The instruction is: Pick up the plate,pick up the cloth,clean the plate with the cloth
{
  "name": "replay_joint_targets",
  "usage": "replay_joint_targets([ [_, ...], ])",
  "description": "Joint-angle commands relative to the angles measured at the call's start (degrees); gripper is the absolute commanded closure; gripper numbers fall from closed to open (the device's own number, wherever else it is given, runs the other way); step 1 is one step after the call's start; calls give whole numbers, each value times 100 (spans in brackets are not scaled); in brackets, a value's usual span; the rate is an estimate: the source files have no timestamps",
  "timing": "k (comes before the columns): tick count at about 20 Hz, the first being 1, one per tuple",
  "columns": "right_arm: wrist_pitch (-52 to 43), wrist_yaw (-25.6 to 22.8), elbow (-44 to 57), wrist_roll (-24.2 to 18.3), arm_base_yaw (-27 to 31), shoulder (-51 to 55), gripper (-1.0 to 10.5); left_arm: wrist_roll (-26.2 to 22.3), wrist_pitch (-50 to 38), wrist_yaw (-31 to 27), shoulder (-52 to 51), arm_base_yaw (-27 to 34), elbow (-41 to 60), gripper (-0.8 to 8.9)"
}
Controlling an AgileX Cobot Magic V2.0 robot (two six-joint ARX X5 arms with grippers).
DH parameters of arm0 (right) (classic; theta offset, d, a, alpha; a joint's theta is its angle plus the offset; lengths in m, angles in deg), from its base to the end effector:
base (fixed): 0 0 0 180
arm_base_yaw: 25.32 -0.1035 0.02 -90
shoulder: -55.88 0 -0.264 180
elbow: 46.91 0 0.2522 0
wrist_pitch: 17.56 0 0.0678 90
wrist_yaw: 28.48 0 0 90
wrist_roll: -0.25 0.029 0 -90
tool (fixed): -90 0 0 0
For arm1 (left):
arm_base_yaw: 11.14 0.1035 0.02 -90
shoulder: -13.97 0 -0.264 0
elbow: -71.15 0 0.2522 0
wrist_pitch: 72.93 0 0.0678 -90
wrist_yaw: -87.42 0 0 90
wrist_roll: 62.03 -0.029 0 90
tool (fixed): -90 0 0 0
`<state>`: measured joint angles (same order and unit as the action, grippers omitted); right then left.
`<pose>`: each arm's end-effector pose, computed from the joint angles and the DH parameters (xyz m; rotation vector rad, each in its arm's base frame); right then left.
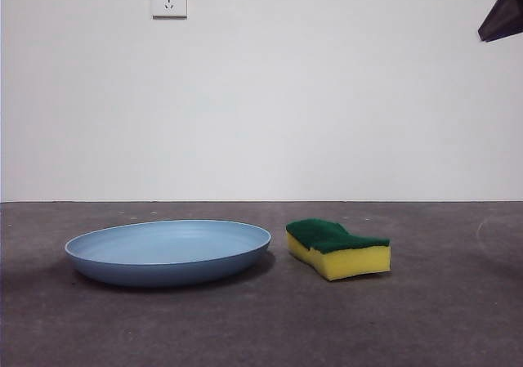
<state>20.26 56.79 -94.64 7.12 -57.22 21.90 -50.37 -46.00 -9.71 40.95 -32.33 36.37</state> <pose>0.1153 0.0690 0.2716 -0.0172 0.4295 0.4419 0.1186 -0.0421 0.2258 -0.1188 0.3477 -0.2089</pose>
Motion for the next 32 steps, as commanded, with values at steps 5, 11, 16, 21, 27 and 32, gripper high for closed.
replay_joint_targets([
  [5,-17,-13,48,72,-9,-4,958,37,236,-11,37,-20,7,815],
  [11,-15,-13,48,72,-9,-2,958,37,236,-11,37,-20,7,815],
  [16,-15,-11,48,72,-9,-2,958,-470,365,-564,-404,160,13,815],
  [21,-13,-11,48,72,-9,-2,958,-673,-2,-267,-1443,857,629,815],
  [27,-13,-11,48,74,-9,-2,957,-789,-378,887,-2645,1543,1698,815],
  [32,-11,-13,48,72,-9,-2,958,-782,-422,1019,-2688,1799,2085,815],
])
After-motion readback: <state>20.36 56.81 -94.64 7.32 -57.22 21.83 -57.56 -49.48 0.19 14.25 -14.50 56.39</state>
